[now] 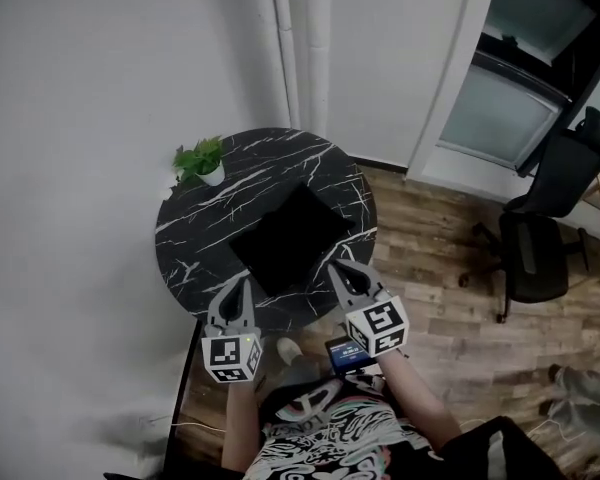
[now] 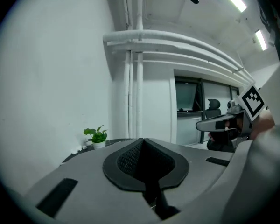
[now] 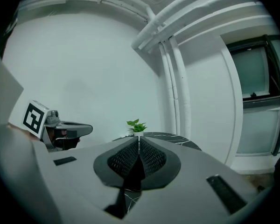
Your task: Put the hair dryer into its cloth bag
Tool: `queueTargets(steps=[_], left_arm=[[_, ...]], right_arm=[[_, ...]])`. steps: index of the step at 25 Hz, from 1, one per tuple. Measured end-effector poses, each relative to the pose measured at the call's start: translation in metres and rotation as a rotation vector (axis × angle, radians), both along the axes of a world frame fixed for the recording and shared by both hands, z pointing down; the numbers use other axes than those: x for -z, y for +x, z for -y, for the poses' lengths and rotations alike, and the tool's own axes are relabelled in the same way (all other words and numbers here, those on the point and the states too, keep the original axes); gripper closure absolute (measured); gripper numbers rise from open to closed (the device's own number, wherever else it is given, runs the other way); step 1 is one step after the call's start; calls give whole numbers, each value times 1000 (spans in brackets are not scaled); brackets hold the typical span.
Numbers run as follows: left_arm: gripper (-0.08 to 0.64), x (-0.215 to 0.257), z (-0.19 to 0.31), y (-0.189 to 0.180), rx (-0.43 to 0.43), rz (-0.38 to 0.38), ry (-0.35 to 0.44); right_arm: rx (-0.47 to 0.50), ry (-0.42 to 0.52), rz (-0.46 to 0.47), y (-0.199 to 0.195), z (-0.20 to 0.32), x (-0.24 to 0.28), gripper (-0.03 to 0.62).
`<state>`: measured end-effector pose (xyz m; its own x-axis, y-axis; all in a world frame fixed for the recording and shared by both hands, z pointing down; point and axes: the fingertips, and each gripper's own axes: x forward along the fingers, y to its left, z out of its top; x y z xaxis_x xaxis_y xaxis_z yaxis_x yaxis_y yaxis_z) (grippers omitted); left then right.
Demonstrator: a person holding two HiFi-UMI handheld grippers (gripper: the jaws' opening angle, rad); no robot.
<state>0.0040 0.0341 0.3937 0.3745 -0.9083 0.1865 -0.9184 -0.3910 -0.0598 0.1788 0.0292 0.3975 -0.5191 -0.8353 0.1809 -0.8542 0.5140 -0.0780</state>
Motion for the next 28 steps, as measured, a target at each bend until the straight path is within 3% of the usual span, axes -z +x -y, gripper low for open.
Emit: queueTargets(steps=[6, 28], left_arm=[[546, 14, -1, -4, 55, 21, 62], [546, 15, -3, 21, 5, 7, 71]], right_arm=[[3, 10, -6, 10, -3, 7, 571], [-4, 50, -31, 22, -6, 13, 572]])
